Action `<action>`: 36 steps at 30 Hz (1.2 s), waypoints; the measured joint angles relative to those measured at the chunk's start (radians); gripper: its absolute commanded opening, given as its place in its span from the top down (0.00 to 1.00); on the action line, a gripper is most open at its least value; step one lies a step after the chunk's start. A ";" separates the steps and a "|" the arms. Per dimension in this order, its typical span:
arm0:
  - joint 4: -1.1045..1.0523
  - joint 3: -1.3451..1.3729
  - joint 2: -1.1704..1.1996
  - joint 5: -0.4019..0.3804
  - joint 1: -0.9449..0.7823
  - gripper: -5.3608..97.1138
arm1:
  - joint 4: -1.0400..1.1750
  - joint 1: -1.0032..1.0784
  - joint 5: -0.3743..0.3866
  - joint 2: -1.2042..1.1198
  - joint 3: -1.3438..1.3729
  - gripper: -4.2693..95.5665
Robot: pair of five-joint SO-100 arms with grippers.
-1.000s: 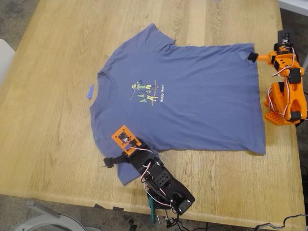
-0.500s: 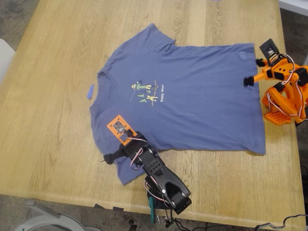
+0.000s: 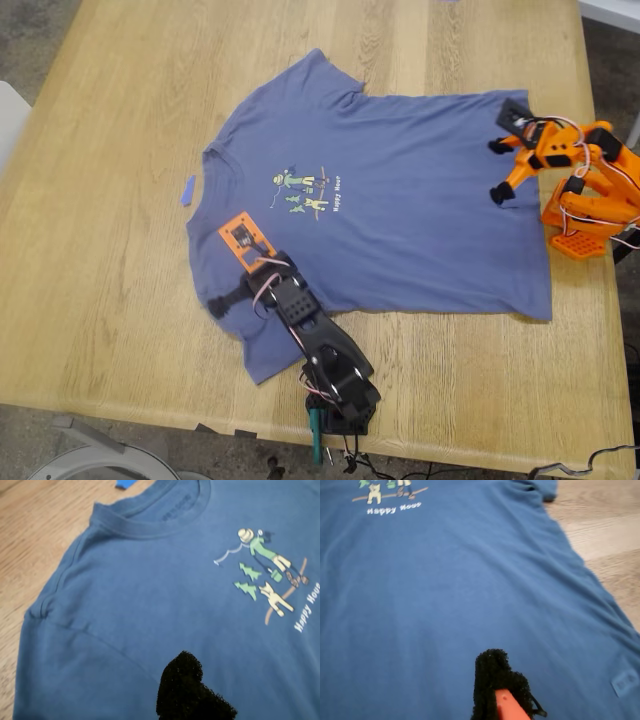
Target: Fold a T-shirt
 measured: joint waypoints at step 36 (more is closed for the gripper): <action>-0.333 -0.851 -1.184 0.000 -0.032 0.19 | -0.457 -0.296 0.012 -0.908 -0.436 0.32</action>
